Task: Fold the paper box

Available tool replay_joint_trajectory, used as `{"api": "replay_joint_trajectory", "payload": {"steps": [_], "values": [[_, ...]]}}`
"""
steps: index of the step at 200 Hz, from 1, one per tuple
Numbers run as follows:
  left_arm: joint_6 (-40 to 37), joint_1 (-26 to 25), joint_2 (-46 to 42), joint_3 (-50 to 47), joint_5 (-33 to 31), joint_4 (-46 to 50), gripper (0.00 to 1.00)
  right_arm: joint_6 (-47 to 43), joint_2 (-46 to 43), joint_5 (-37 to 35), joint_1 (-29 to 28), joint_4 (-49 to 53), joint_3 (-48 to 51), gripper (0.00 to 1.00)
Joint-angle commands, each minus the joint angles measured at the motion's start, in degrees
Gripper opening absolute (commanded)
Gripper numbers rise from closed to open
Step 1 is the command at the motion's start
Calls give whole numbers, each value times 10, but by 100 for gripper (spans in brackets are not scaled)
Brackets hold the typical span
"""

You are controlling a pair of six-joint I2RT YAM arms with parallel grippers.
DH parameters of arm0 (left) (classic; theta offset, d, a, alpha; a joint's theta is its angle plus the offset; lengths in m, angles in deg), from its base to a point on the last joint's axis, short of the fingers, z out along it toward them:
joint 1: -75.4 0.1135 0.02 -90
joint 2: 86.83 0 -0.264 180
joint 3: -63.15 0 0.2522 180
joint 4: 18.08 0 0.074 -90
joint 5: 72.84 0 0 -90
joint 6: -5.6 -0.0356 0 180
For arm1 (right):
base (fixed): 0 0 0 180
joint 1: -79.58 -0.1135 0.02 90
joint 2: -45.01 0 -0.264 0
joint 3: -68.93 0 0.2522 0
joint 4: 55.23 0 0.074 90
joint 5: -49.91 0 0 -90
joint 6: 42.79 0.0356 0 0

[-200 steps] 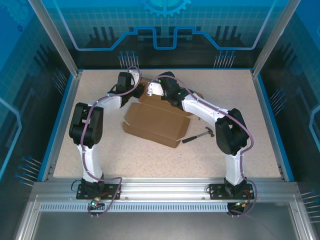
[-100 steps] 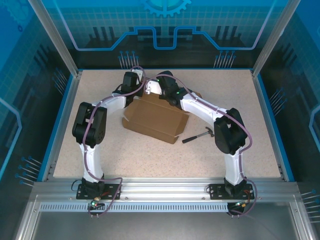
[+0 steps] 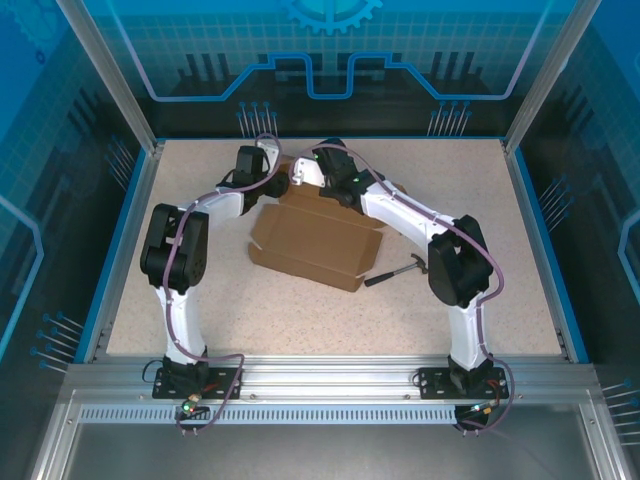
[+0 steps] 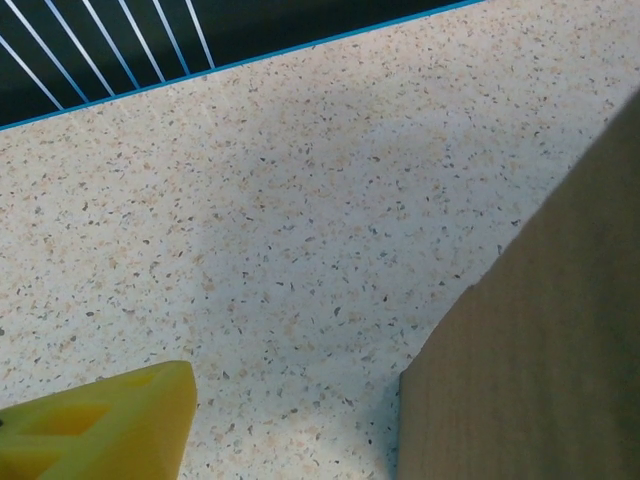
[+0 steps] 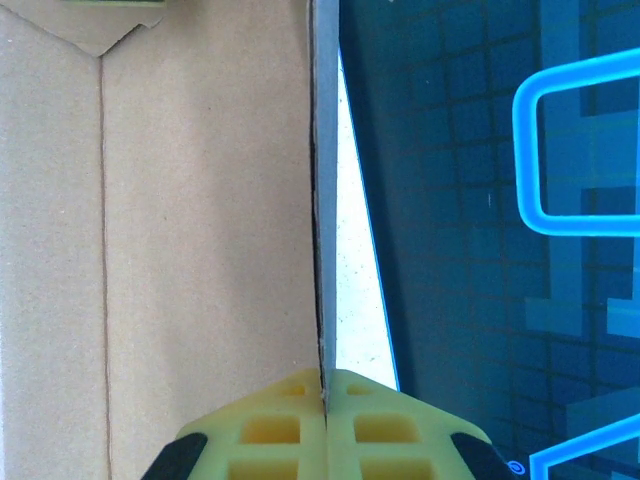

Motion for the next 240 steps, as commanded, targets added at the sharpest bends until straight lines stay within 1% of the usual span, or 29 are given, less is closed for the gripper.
{"api": "replay_joint_trajectory", "payload": {"steps": [1, 33, 47, 58, 68, 118, 137, 162, 173, 182, 210, 228, 240], "values": [[-8, 13, 13, -1, -15, 36, 73, 15, 10, 6, 10, 43, -23, 0], [0, 12, 33, 20, -37, 47, 75, 25, 13, 16, 12, 54, -29, 0], [9, 11, 41, 29, -45, 44, 73, 30, 13, 19, 11, 60, -29, 0], [14, 11, 45, 35, -45, 44, 69, 33, 12, 22, 11, 62, -28, 0], [13, 7, 48, 39, -61, 40, 65, 37, 11, 22, 11, 62, -25, 0], [17, 4, 56, 58, -90, 52, 46, 56, 18, 24, 8, 68, -24, 0], [18, 3, 59, 69, -105, 64, 42, 70, 19, 24, 6, 71, -24, 0], [19, 2, 61, 75, -107, 70, 39, 83, 21, 19, 4, 69, -21, 0], [19, 2, 58, 73, -102, 69, 39, 83, 23, 13, 5, 66, -20, 0], [18, 3, 51, 68, -94, 68, 42, 82, 24, 7, 6, 64, -21, 0], [17, 7, 11, 33, -50, 51, 54, 72, 25, -10, 10, 59, -27, 0], [17, 14, -18, 12, -3, 43, 63, 63, 28, -16, 10, 55, -33, 0], [12, 17, -34, 1, 21, 43, 66, 56, 29, -21, 10, 51, -36, 0]]}}
